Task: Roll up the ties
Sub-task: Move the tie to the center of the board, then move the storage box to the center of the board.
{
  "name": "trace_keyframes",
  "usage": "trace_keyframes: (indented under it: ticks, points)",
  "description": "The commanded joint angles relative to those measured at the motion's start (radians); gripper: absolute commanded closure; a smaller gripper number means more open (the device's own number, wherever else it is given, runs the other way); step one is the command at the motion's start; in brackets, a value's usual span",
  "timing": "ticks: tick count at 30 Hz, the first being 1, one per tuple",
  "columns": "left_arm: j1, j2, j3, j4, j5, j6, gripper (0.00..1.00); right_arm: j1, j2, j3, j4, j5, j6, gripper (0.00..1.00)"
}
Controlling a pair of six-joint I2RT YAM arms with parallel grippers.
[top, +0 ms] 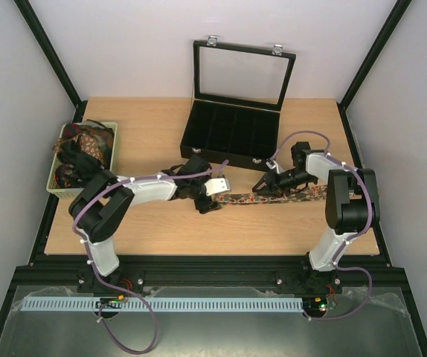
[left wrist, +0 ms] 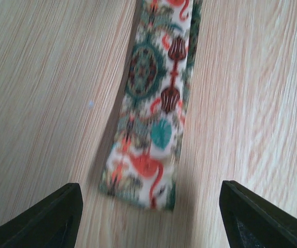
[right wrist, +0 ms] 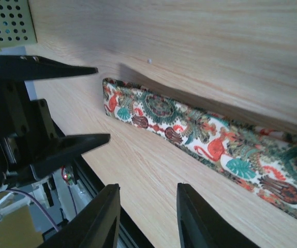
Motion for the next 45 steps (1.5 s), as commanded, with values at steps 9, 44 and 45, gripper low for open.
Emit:
trace_keyframes:
  ticks: [9, 44, 45]
  points:
    - [-0.062, 0.170, 0.157, -0.023, -0.051, 0.068, 0.51, 0.005, 0.042, 0.039, -0.023, -0.003, 0.032, 0.77]
    - [0.080, 0.010, 0.043, -0.061, 0.040, 0.091, 0.27, 0.018, 0.081, 0.018, 0.493, 0.403, 0.363, 0.99]
    - [0.081, 0.008, 0.040, -0.055, 0.047, 0.088, 0.26, 0.016, 0.075, 0.019, 0.489, 0.402, 0.353, 0.99]
